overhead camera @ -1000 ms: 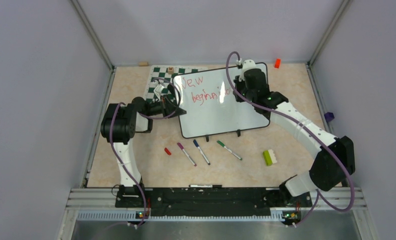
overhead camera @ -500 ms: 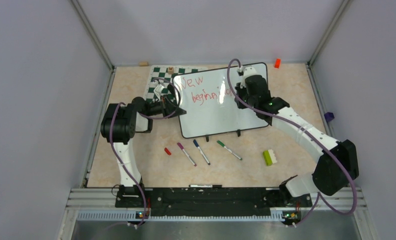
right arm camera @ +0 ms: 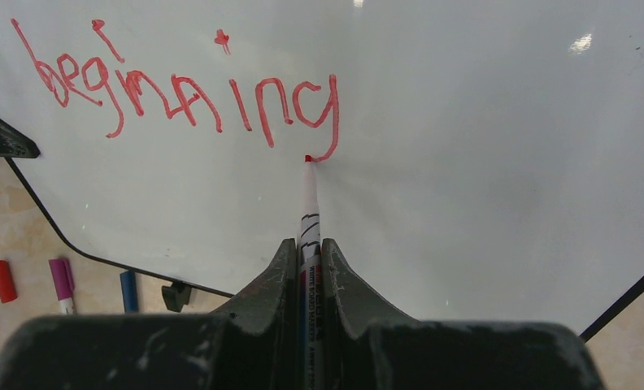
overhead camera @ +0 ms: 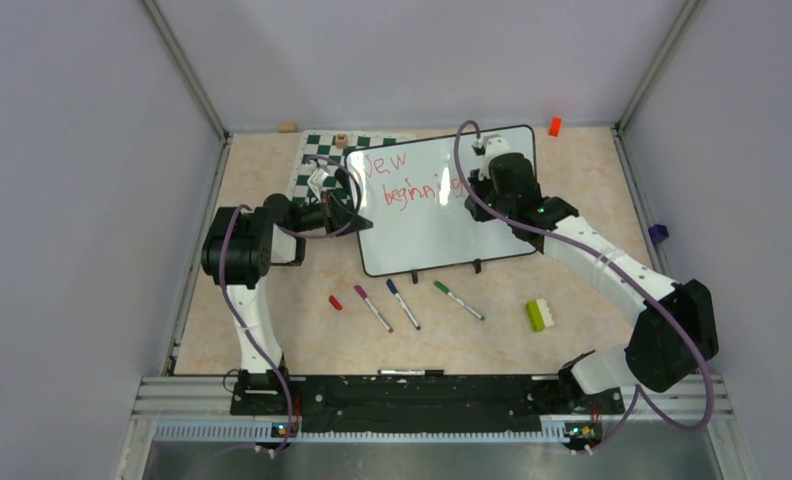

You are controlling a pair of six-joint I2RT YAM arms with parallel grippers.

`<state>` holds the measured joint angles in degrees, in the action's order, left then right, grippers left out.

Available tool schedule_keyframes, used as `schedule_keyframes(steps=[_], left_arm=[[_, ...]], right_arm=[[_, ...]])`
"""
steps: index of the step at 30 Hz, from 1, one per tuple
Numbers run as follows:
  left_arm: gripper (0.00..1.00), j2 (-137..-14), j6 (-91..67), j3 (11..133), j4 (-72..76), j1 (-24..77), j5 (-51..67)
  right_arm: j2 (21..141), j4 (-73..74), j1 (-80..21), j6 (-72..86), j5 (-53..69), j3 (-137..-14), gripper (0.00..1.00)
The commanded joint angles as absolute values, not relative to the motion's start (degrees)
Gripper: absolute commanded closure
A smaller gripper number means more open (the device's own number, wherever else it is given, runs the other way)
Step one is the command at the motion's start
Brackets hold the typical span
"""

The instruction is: Write a sentence on the whiteboard

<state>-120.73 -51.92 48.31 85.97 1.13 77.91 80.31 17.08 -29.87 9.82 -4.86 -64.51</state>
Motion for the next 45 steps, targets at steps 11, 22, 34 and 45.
schedule_keyframes(steps=[11, 22, 34, 45], left_arm=[[1.00, -120.51, -43.01, 47.50, 92.74, 0.62, 81.09], [1.00, -120.48, -43.02, 47.53, 92.77, 0.70, 81.10], [1.00, -120.51, -43.07, 47.55, 92.77, 0.64, 81.07], [1.00, -120.48, -42.98, 47.57, 92.74, 0.65, 81.08]], right_arm=[[74.75, 14.76, -29.78, 11.60, -3.23, -65.92, 1.00], [75.73, 14.59, -28.07, 11.86, -6.70, -67.23, 1.00], [78.13, 12.08, -27.95, 12.02, -11.92, -68.60, 1.00], [79.19, 10.22, -27.86, 12.38, -13.08, -68.15, 1.00]])
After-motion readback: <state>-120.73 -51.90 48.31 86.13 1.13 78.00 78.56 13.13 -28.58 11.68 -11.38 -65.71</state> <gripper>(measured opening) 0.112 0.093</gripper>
